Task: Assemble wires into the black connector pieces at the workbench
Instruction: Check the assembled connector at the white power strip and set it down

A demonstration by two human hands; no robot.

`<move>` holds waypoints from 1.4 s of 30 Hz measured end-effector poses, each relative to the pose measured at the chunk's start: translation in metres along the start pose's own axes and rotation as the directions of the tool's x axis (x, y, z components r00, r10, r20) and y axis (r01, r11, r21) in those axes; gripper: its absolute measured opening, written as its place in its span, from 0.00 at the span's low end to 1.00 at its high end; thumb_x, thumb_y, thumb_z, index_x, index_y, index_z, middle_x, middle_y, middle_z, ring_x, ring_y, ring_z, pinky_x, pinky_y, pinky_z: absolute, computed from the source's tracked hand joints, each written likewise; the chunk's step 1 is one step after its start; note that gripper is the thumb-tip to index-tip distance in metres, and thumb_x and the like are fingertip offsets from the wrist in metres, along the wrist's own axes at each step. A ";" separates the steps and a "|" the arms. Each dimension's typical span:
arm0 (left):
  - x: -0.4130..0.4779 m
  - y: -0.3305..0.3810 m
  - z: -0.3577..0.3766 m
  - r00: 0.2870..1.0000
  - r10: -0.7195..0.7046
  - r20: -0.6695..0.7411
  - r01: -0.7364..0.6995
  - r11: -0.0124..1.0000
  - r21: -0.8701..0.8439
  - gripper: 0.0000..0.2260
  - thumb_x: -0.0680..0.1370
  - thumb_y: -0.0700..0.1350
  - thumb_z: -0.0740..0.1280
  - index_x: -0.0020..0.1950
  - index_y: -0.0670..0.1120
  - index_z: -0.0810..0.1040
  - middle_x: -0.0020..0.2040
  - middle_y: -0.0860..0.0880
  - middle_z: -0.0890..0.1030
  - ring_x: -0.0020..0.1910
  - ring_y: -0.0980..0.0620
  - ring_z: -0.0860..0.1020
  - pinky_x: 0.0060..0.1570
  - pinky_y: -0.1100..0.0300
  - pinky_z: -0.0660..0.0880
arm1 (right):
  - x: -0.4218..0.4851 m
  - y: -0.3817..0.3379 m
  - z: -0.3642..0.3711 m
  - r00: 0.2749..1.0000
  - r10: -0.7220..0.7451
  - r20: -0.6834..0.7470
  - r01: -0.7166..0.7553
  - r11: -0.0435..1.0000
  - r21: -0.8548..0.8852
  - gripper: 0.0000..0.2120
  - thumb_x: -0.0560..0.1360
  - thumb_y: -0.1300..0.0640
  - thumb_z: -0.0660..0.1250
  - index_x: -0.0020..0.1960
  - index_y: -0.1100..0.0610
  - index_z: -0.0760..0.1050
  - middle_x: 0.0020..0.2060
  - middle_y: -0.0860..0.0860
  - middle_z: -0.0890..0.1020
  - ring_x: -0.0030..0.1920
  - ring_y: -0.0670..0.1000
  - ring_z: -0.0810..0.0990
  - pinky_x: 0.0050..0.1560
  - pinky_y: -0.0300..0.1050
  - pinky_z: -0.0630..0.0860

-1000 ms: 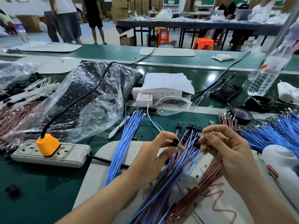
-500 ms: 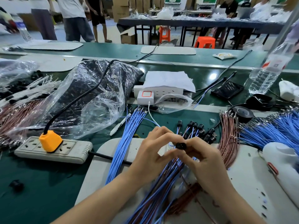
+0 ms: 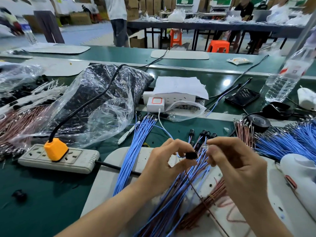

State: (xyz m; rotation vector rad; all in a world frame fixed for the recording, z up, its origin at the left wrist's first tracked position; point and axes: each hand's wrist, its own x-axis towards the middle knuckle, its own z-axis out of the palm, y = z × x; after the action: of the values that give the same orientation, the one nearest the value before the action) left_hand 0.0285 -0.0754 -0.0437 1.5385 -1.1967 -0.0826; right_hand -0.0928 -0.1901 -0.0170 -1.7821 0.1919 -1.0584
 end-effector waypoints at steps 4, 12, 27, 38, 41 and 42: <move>0.000 0.000 0.000 1.000 -0.001 -0.013 0.001 1.000 0.005 0.08 0.73 0.45 0.72 0.49 0.54 0.76 0.42 0.56 0.80 0.42 0.55 0.76 0.47 0.67 0.70 | -0.001 -0.003 0.005 0.995 0.050 0.092 -0.050 0.999 -0.004 0.02 0.70 0.58 0.70 0.41 0.52 0.80 0.31 0.44 0.81 0.31 0.43 0.80 0.35 0.33 0.76; 0.001 -0.001 -0.001 1.000 -0.023 -0.013 0.024 0.998 0.052 0.08 0.71 0.46 0.72 0.49 0.46 0.81 0.40 0.52 0.80 0.40 0.55 0.75 0.45 0.61 0.73 | 0.002 0.005 -0.001 0.984 0.046 0.171 -0.020 0.988 -0.152 0.07 0.72 0.57 0.71 0.46 0.46 0.79 0.38 0.43 0.83 0.38 0.46 0.83 0.42 0.37 0.79; 0.001 0.005 -0.002 0.993 -0.093 0.068 0.092 0.996 0.017 0.21 0.73 0.60 0.66 0.50 0.44 0.83 0.41 0.56 0.84 0.42 0.60 0.78 0.47 0.63 0.72 | 0.010 0.008 -0.011 0.915 0.263 0.306 -0.273 0.962 -0.012 0.04 0.67 0.56 0.70 0.41 0.53 0.81 0.34 0.55 0.84 0.33 0.51 0.83 0.39 0.37 0.79; 0.002 -0.001 0.002 0.986 -0.140 0.092 0.148 0.985 -0.093 0.09 0.73 0.45 0.69 0.47 0.40 0.83 0.37 0.47 0.84 0.36 0.56 0.82 0.42 0.65 0.76 | 0.011 0.011 -0.011 0.855 0.385 0.348 -0.461 0.871 0.171 0.07 0.66 0.61 0.69 0.40 0.66 0.79 0.30 0.60 0.82 0.29 0.53 0.81 0.33 0.40 0.78; 0.002 -0.002 0.002 0.981 -0.163 0.109 0.176 0.977 -0.123 0.07 0.73 0.45 0.70 0.46 0.42 0.82 0.36 0.48 0.84 0.35 0.58 0.82 0.42 0.65 0.75 | 0.011 0.012 -0.011 0.851 0.382 0.361 -0.450 0.884 0.125 0.09 0.65 0.61 0.70 0.41 0.66 0.78 0.31 0.60 0.82 0.31 0.53 0.81 0.35 0.39 0.78; 0.002 -0.002 0.002 0.979 -0.167 0.113 0.181 0.976 -0.124 0.07 0.73 0.46 0.70 0.46 0.43 0.82 0.36 0.48 0.84 0.35 0.59 0.81 0.42 0.64 0.76 | 0.010 0.013 -0.011 0.850 0.381 0.363 -0.447 0.887 0.116 0.08 0.65 0.61 0.70 0.41 0.66 0.78 0.32 0.60 0.82 0.31 0.53 0.81 0.36 0.39 0.78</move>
State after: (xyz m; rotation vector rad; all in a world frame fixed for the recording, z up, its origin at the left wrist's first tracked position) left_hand 0.0301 -0.0783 -0.0449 1.5327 -1.1102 -0.3550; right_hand -0.0904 -0.2095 -0.0203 -1.6107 0.2440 -0.4391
